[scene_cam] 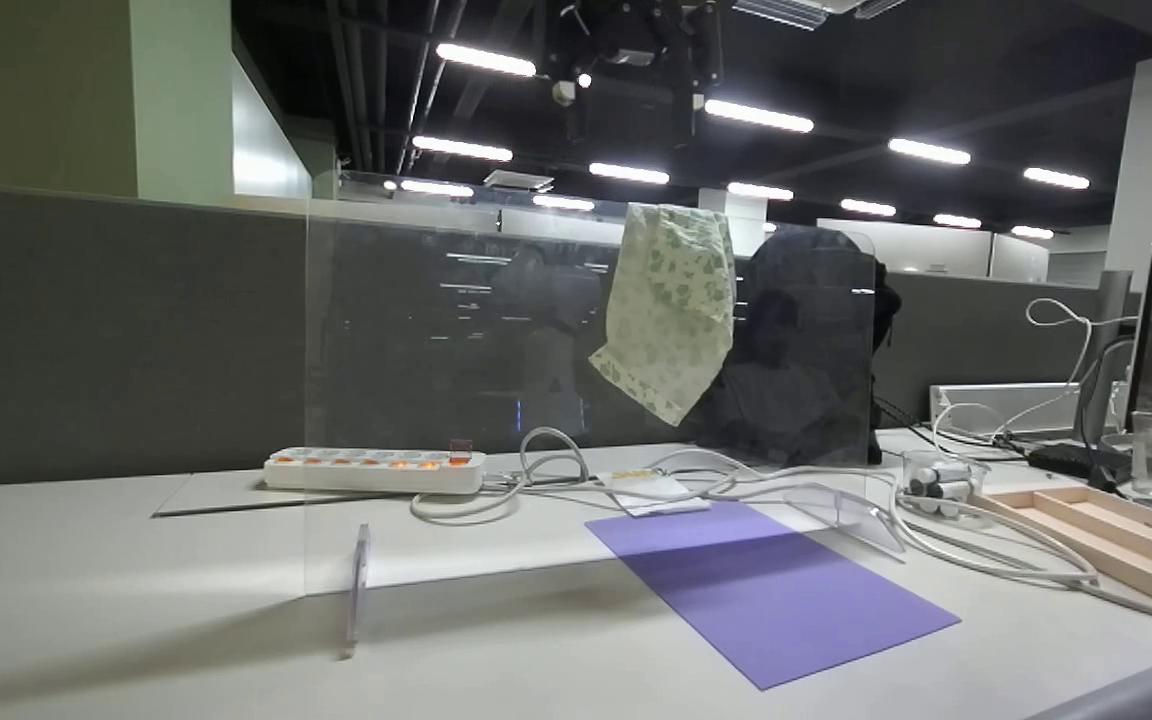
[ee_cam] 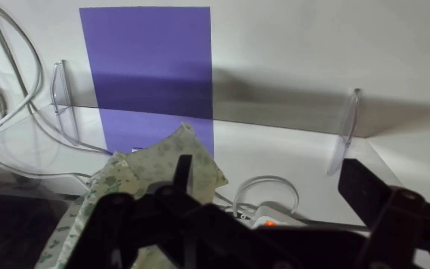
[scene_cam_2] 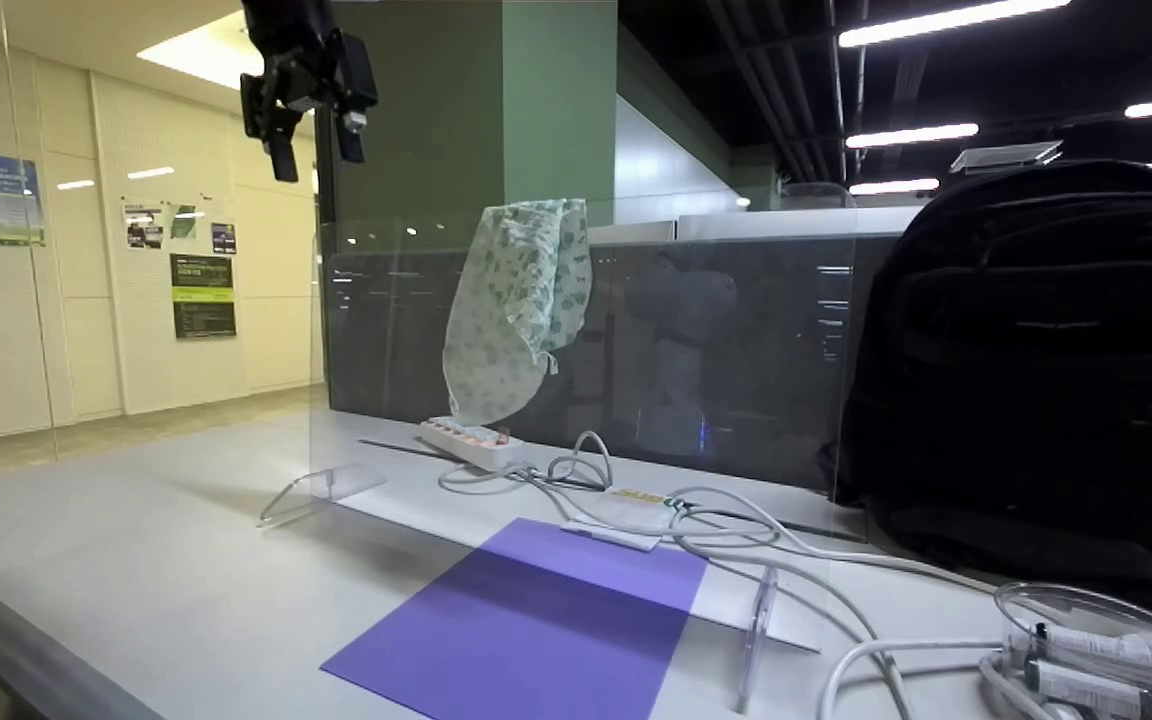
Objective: Take the cloth off the countertop shield and put it on the mat
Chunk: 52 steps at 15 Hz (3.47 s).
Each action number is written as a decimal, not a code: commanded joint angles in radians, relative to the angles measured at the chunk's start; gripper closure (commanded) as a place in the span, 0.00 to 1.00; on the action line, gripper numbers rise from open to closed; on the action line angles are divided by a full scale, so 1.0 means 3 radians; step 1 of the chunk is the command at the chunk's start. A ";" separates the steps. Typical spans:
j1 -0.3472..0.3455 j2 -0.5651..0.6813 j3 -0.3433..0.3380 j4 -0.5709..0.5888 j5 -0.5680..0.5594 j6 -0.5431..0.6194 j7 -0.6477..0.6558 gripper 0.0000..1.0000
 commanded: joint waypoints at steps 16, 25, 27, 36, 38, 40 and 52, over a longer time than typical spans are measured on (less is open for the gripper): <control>-0.0522 -0.0472 -0.0495 -0.0476 0.0114 0.1155 -0.0060 0.00; -0.0448 -0.0136 -0.1006 -0.0328 0.0532 0.1144 -0.1151 0.00; -0.0429 -0.0049 -0.0994 -0.0313 0.0506 0.1112 -0.1332 0.00; -0.0501 0.0098 -0.0865 -0.0403 0.0317 0.1573 -0.1240 0.00; -0.0489 0.0183 -0.0901 -0.0358 0.0288 0.1517 -0.1392 0.00; -0.0490 0.0260 -0.0916 -0.0331 0.0237 0.1482 -0.1540 0.00; -0.0457 0.0564 -0.0933 -0.0327 0.0063 0.1949 -0.1960 0.26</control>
